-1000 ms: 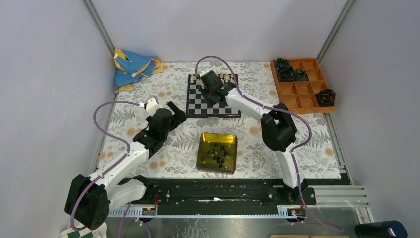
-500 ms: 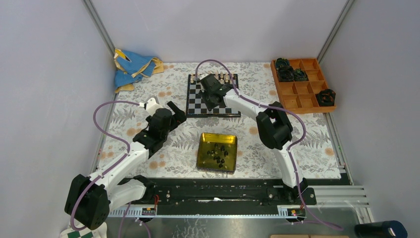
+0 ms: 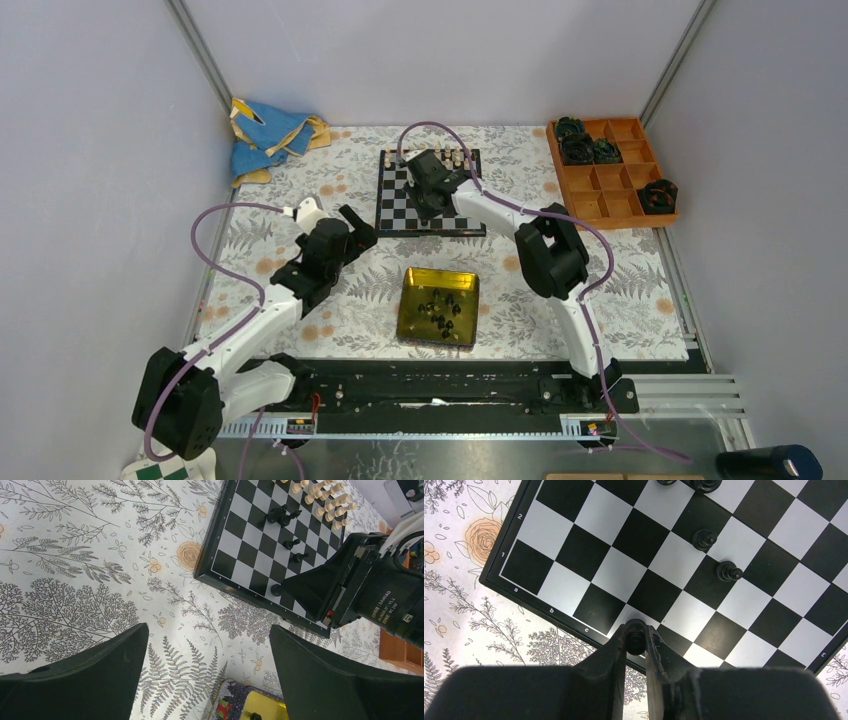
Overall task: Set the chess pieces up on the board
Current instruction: Place the chess piece on the chessboard.
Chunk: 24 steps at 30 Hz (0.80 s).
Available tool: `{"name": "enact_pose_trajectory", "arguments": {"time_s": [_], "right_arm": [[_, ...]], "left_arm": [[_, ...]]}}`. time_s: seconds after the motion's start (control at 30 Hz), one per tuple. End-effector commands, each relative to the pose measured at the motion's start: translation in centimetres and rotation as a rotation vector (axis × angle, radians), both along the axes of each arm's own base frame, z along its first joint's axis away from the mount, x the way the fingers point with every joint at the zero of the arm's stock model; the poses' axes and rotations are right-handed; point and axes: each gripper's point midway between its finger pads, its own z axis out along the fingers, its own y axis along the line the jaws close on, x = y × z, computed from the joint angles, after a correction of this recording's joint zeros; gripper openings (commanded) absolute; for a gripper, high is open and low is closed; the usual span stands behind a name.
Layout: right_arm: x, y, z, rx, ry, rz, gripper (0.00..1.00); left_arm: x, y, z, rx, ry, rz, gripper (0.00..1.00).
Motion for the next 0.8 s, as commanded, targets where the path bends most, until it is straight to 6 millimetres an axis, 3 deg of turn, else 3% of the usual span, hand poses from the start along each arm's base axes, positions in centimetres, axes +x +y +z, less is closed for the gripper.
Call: {"name": "enact_pose_trajectory", "arguments": {"time_s": [0.0,0.2,0.4,0.63,0.77], "right_arm": [[0.9,0.5,1.2,0.046,-0.014,-0.001,0.13],[1.0,0.4,0.9,0.044,-0.008,-0.001,0.3],[1.1,0.4,1.0,0.044,-0.011,0.002,0.4],[1.3,0.6,1.9,0.051,-0.024,0.007,0.43],[1.6,0.7,3.4,0.065,-0.046,0.012,0.43]], "left_arm": [[0.3,0.0,0.0,0.001,-0.014,0.012,0.99],[0.3,-0.1,-0.3,0.002,-0.006,0.009,0.99],[0.3,-0.1,-0.4,0.002,-0.006,0.009,0.99],[0.3,-0.1,-0.4,0.005,-0.005,0.009,0.99],[0.3,0.0,-0.3,0.005,-0.009,0.009,0.99]]}}
